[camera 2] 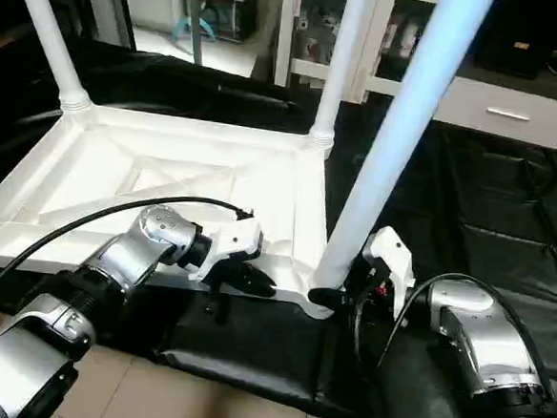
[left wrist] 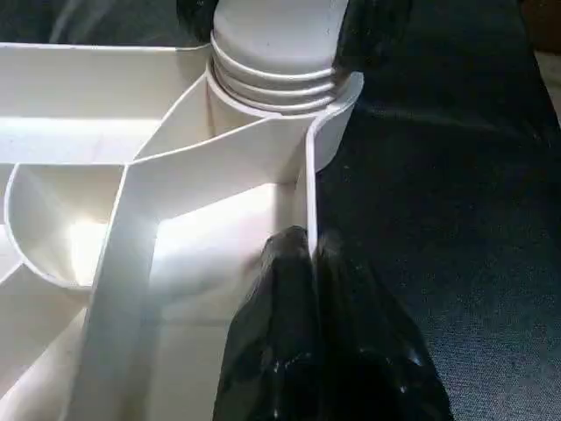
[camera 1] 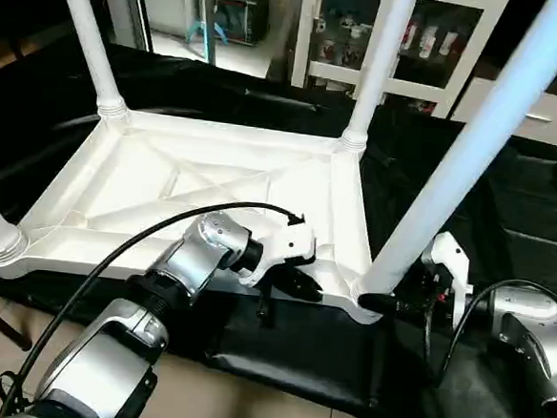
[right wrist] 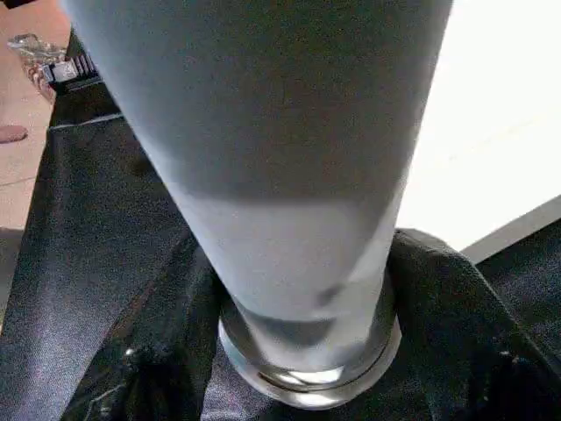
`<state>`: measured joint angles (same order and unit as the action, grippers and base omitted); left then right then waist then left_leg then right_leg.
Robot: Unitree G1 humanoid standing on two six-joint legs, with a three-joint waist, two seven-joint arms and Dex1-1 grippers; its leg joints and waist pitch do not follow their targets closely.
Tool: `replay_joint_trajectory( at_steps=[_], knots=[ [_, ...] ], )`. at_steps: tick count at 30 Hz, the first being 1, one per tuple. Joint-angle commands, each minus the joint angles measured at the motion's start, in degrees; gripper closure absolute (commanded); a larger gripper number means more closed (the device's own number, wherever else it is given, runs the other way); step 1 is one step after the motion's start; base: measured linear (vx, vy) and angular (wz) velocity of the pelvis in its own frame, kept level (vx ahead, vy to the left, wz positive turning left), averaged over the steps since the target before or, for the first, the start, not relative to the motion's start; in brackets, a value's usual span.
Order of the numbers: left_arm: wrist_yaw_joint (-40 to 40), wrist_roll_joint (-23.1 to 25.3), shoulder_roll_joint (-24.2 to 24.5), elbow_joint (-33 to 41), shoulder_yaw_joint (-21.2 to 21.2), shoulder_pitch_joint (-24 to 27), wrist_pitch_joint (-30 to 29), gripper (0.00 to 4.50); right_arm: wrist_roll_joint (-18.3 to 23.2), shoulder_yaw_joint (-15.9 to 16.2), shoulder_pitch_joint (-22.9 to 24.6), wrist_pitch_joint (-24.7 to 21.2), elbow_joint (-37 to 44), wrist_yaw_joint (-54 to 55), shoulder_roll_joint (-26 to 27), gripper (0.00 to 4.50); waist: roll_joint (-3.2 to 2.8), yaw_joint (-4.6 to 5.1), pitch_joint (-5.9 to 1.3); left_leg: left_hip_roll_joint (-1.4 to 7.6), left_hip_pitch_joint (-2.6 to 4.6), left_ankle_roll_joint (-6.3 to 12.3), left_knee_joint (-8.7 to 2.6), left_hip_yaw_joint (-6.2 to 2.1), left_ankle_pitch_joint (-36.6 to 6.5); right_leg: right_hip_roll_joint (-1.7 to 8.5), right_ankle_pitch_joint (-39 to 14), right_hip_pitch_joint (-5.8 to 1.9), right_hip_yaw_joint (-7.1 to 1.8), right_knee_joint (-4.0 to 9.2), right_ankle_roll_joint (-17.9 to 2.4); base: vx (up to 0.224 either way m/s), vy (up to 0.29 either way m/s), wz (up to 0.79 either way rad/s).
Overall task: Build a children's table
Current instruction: Rotate leg to tighten
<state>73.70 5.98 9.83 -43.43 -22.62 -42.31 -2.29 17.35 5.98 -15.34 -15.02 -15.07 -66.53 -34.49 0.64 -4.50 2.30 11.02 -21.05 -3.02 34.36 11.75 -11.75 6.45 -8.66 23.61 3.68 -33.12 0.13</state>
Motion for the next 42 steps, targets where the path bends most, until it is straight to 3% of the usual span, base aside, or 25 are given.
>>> replay_joint_trajectory(
  at_steps=[1, 6, 9, 10, 12, 14, 16, 18, 19, 21, 22, 26, 27, 28, 32, 35, 37, 39, 41, 42],
  knots=[
    [1.7, 1.0, -0.3, 0.7, -2.3, 1.0, -0.6, 4.5, -0.6, 1.3, 0.3, 0.5, -0.8, -2.2, -0.5, 2.0, 0.87, 0.14, -3.54, 2.53, 0.75, 6.14, -4.09, -0.8, -8.4, 2.29, -9.0, -2.97, -1.86, 2.65, -15.6, 0.0, 0.0, 0.0],
    [1.5, 1.0, -0.5, 0.7, -2.5, 1.1, -0.8, 4.5, -0.6, 0.9, 0.5, 1.0, -1.6, -1.7, 0.0, 2.03, 0.93, 0.0, -3.54, 2.54, 0.79, 6.12, -4.08, -0.8, -8.5, 2.25, -9.3, -2.95, -1.85, 2.67, -15.5, 0.0, 0.0, 0.0],
    [-0.1, 1.0, -1.1, 0.0, -2.0, 0.8, -1.8, 4.5, 1.2, -1.8, -0.2, -1.5, -3.2, 2.6, 2.7, 2.03, 0.77, 0.01, -3.55, 2.54, 0.76, 6.04, -4.1, -0.79, -8.5, 2.23, -9.2, -2.92, -1.87, 2.66, -15.6, 0.0, 0.0, 0.0],
    [-4.8, 1.0, -2.7, -2.0, -0.4, -0.4, -3.9, 4.5, 0.7, -3.5, -1.0, -2.3, -5.9, 8.4, 5.1, 2.03, 0.86, 0.27, -3.33, 2.44, 0.73, 5.37, -4.21, -0.68, -9.9, 2.1, -11.2, -2.67, -1.85, 2.93, -15.3, 0.0, 0.0, 0.0],
    [-7.7, 1.2, -3.5, -3.3, 0.5, -1.1, -4.4, 4.5, -0.3, -3.7, -1.1, -2.0, -6.9, 10.9, 5.9, 2.05, 0.97, 0.66, -3.06, 2.3, 0.91, 3.3, -4.55, -0.96, -13.8, 2.22, -17.2, -2.6, -1.68, 3.67, -13.8, 0.0, 0.0, 0.0],
    [-15.4, 1.5, -5.6, -6.9, 2.5, -3.4, -6.3, 4.5, -2.7, -3.5, -1.5, -2.8, -8.3, 17.8, 8.6, 2.07, 1.0, 1.58, -2.78, 2.03, 1.11, 1.26, -4.8, -1.22, -18.1, 2.14, -24.3, -2.28, -1.54, 4.62, -11.0, -0.027, 0.006, -0.01],
    [-15.7, 1.5, -5.7, -7.1, 2.6, -3.6, -6.5, 4.5, -2.8, -3.5, -1.5, -2.8, -8.3, 18.2, 8.8, 2.07, 1.21, 2.06, -2.81, 1.99, 0.96, 0.66, -5.04, -1.64, -19.6, 2.31, -27.4, -2.57, -1.35, 5.01, -9.1, 0.0, 0.0, 0.0],
    [-26.5, 1.3, -9.1, -11.5, 5.3, -6.7, -10.3, 4.5, -6.6, -2.5, -3.0, -4.1, -9.4, 29.2, 14.3, 2.07, 1.17, 2.54, -2.88, 1.87, 1.02, 0.6, -4.93, -1.53, -19.0, 2.18, -26.5, -2.14, -1.52, 5.07, -8.9, 0.0, 0.0, 0.0],
    [-31.4, 1.4, -10.5, -13.3, 6.2, -8.0, -11.2, 4.5, -8.8, -2.0, -4.3, -4.0, -10.7, 35.3, 17.2, 2.07, 0.75, 3.11, -2.92, 1.76, 0.81, 0.0, -4.98, -1.68, -19.0, 2.07, -26.5, -2.04, -1.46, 4.88, -8.9, 0.0, 0.0, 0.0],
    [-35.6, 1.4, -11.6, -14.6, 6.9, -9.1, -11.4, 4.5, -10.6, -1.6, -5.6, -3.8, -12.2, 40.2, 19.5, 2.08, 1.04, 4.04, -2.93, 1.53, 0.55, -1.16, -5.08, -2.08, -20.0, 1.99, -29.2, -2.29, -1.02, 5.13, -7.3, 0.0, 0.0, 0.0],
    [-38.0, 1.5, -12.2, -15.4, 7.3, -9.6, -11.4, 4.5, -11.7, -1.4, -6.4, -3.6, -13.1, 43.2, 20.9, 2.13, 1.0, 4.32, -2.94, 1.45, 0.67, -0.7, -5.07, -2.15, -20.6, 2.08, -30.2, -2.27, -0.96, 5.59, -6.6, 0.0, 0.0, 0.0],
    [-47.0, 1.2, -14.4, -17.8, 9.8, -11.7, -9.1, 4.5, -15.9, -0.1, -9.6, 1.1, -18.8, 53.4, 26.9, 2.28, 1.03, 5.09, -3.25, 1.46, 0.55, 0.19, -4.92, -1.98, -19.7, 1.92, -25.6, -2.03, -1.12, 5.32, -8.2, 0.0, 0.0, 0.0],
    [-48.6, 1.0, -14.9, -18.4, 10.5, -12.4, -8.5, 4.5, -15.4, -0.3, -10.4, 2.4, -20.3, 55.0, 29.1, 2.3, 1.38, 5.26, -3.32, 1.34, 0.47, 0.62, -4.89, -1.91, -18.8, 1.93, -24.3, -2.13, -1.12, 5.14, -9.0, 0.0, 0.0, 0.0],
    [-48.6, 1.0, -14.9, -18.4, 10.5, -12.4, -8.5, 4.5, -15.4, -0.3, -10.4, 2.4, -20.3, 55.0, 29.1, 2.31, 1.14, 5.27, -3.14, 1.4, 0.63, 1.19, -4.91, -1.8, -19.2, 1.89, -24.1, -2.01, -1.14, 5.32, -9.4, 0.0, 0.0, 0.0],
    [-49.0, 1.3, -14.8, -19.9, 10.8, -13.2, -8.1, 4.5, -15.0, -2.1, -10.8, 3.7, -20.3, 56.4, 30.3, 2.32, 1.18, 5.28, -3.21, 1.61, 0.43, 2.22, -5.03, -1.7, -17.9, 1.87, -20.2, -2.35, -1.31, 4.82, -10.4, 0.0, 0.0, 0.0],
    [-49.1, 1.2, -14.5, -20.6, 10.9, -13.4, -7.9, 4.5, -14.2, -3.4, -10.8, 5.8, -19.8, 55.5, 30.8, 2.33, 1.13, 5.15, -3.21, 1.7, 0.52, 2.73, -4.97, -1.52, -17.1, 1.92, -18.1, -2.35, -1.44, 4.65, -11.4, 0.0, 0.0, 0.0],
    [-49.1, 1.4, -14.1, -21.4, 10.9, -13.3, -6.7, 4.5, -10.1, -4.7, -8.7, 6.2, -15.6, 48.9, 30.9, 2.33, 1.03, 5.05, -3.28, 1.79, 0.58, 3.09, -4.95, -1.48, -17.0, 1.94, -17.1, -2.43, -1.48, 4.58, -11.7, 0.0, 0.0, 0.0],
    [-48.5, 1.5, -13.9, -21.4, 10.8, -13.2, -6.4, 4.5, -8.2, -6.0, -7.5, 6.1, -13.1, 48.2, 30.7, 1.82, 1.15, 4.81, -3.23, 1.86, 0.6, 3.81, -4.94, -1.4, -16.8, 2.05, -17.1, -2.47, -1.53, 4.58, -11.8, 0.0, 0.0, 0.0],
    [-47.7, 1.7, -13.7, -21.4, 10.6, -13.1, -5.8, 4.5, -7.1, -6.8, -6.7, 6.0, -11.5, 48.2, 30.1, 1.76, 1.09, 4.66, -3.21, 1.84, 0.51, 3.98, -4.96, -1.4, -16.4, 1.98, -17.3, -2.48, -1.51, 4.58, -11.6, 0.0, 0.0, 0.0],
    [-46.5, 1.7, -13.5, -21.3, 10.4, -12.8, -5.4, 4.5, -6.2, -7.3, -5.7, 5.8, -9.7, 47.6, 29.0, 1.71, 1.15, 4.95, -3.21, 1.82, -0.22, 4.2, -5.18, -1.71, -16.4, 2.05, -18.1, -3.04, -1.4, 4.42, -10.7, 0.0, 0.0, 0.0]
  ],
)
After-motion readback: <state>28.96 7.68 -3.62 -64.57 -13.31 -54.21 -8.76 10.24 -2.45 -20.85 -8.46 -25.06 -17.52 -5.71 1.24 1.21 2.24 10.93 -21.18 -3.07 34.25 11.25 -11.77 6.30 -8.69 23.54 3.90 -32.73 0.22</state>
